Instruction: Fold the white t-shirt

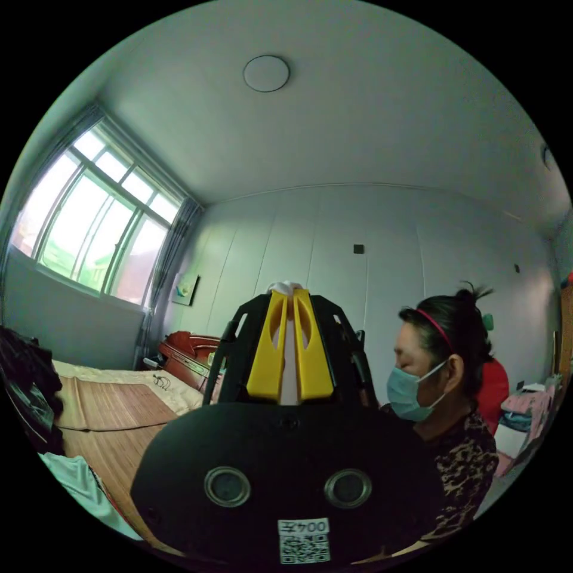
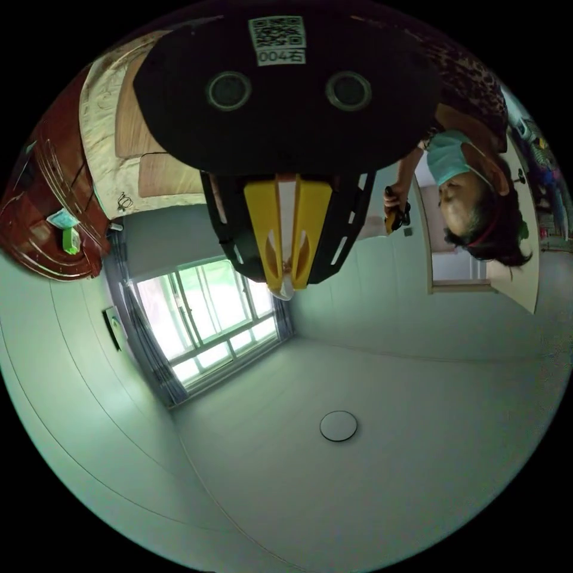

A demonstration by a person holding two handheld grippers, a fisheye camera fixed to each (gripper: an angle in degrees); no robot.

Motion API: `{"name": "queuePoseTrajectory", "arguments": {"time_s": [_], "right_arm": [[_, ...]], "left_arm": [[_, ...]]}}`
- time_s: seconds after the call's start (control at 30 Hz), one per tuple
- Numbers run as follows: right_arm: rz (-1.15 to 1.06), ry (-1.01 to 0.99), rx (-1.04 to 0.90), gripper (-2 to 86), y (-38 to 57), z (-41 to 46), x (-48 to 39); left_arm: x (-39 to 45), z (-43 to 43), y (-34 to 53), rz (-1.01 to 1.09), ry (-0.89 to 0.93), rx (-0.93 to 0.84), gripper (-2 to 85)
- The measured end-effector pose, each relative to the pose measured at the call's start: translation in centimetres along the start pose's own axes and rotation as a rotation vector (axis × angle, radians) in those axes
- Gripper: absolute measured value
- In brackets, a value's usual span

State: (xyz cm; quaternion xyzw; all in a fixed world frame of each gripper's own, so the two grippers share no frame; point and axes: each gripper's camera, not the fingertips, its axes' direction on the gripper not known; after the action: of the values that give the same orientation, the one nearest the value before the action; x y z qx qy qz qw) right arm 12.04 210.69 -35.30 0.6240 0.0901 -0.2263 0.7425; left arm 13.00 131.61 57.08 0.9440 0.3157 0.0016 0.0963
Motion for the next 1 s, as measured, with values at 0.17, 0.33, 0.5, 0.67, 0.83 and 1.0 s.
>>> {"name": "queuePoseTrajectory", "arguments": {"time_s": [0.17, 0.33, 0.5, 0.67, 0.83, 1.0], "right_arm": [[-0.121, 0.072, -0.026, 2.3, -0.6, -0.2, -4.5], [-0.149, 0.119, -0.095, 2.6, -1.0, 3.8, -3.5], [-0.020, 0.145, -0.208, 2.6, -0.1, 10.7, 4.4], [0.192, 0.212, -0.405, 2.5, 2.8, 22.1, 18.0], [0.471, 0.288, -0.549, 2.4, 5.3, 35.6, 35.9], [0.424, 0.340, -0.465, 2.2, 0.8, 42.7, 40.0]], "left_arm": [[4.3, 0.1, -1.9, 0.123, -0.088, 0.006, 2.6], [-0.9, 3.3, -1.8, 0.119, -0.149, -0.007, 2.6], [-17.0, 10.1, 2.5, -0.059, -0.187, -0.086, 2.6], [-37.7, 19.0, 9.2, -0.273, -0.268, -0.229, 2.6], [-60.8, 29.2, 14.8, -0.491, -0.308, -0.388, 2.5], [-70.3, 36.5, 12.3, -0.439, -0.401, -0.339, 2.5]]}}
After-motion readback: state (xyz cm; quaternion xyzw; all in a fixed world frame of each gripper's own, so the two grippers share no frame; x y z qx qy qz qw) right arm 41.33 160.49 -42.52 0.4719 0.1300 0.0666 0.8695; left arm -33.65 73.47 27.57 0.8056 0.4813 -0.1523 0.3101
